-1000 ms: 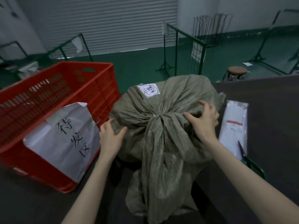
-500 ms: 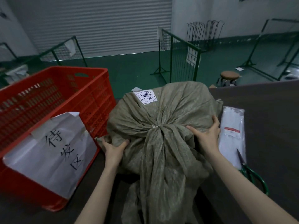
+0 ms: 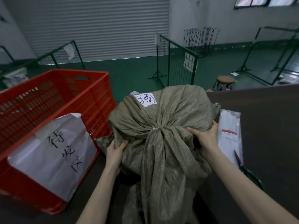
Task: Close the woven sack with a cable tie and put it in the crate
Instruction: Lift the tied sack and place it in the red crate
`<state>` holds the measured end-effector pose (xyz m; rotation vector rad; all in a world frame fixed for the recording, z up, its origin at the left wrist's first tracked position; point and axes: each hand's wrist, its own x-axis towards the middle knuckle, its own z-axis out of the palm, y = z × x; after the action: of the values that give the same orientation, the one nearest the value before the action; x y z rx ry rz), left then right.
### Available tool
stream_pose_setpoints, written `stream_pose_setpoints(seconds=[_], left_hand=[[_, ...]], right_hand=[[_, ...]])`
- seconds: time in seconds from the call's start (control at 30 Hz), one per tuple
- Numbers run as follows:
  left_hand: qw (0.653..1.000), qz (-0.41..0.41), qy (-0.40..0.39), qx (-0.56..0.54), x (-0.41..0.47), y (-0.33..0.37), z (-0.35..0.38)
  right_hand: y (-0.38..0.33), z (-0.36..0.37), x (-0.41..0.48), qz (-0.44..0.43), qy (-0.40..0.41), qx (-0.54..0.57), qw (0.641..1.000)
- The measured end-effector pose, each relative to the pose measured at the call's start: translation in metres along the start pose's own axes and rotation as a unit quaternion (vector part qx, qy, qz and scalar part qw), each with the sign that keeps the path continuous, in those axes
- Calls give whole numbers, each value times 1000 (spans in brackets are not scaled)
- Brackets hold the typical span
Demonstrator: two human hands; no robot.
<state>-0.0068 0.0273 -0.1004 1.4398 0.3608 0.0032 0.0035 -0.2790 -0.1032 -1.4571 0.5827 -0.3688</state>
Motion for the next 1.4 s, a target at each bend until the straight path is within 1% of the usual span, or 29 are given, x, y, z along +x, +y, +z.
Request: stream_pose_setpoints(seconds=[0.13, 0.23, 0.33, 0.57, 0.7, 0.8, 0.9, 1.1, 1.27, 1.4], left_hand=[[998, 54, 28, 30, -3, 14, -1], [992, 91, 54, 70, -1, 22, -2], [987, 121, 57, 86, -1, 25, -2], [985, 162, 48, 35, -17, 39, 3], [977, 208, 45, -5, -19, 60, 9], [970, 240, 42, -7, -15, 74, 10], [957, 288, 36, 6, -16, 91, 11], [926, 375, 29, -13, -25, 124, 15], [891, 450, 42, -29, -26, 146, 8], [870, 487, 63, -40, -27, 164, -6]], right_hand=[[-7, 3, -6, -12, 13, -22, 1000], [-15, 10, -17, -40, 27, -46, 998], [-22, 12, -27, -64, 30, -58, 996], [-47, 6, -33, -132, 42, -60, 989], [-68, 3, -36, -176, 52, -30, 983], [-85, 3, -41, -204, 61, -4, 977], [-103, 3, -48, -244, 75, 20, 967], [-140, 6, -64, -318, 78, 75, 942], [-164, 17, -76, -352, 63, 106, 928], [-176, 33, -82, -369, 47, 117, 921]])
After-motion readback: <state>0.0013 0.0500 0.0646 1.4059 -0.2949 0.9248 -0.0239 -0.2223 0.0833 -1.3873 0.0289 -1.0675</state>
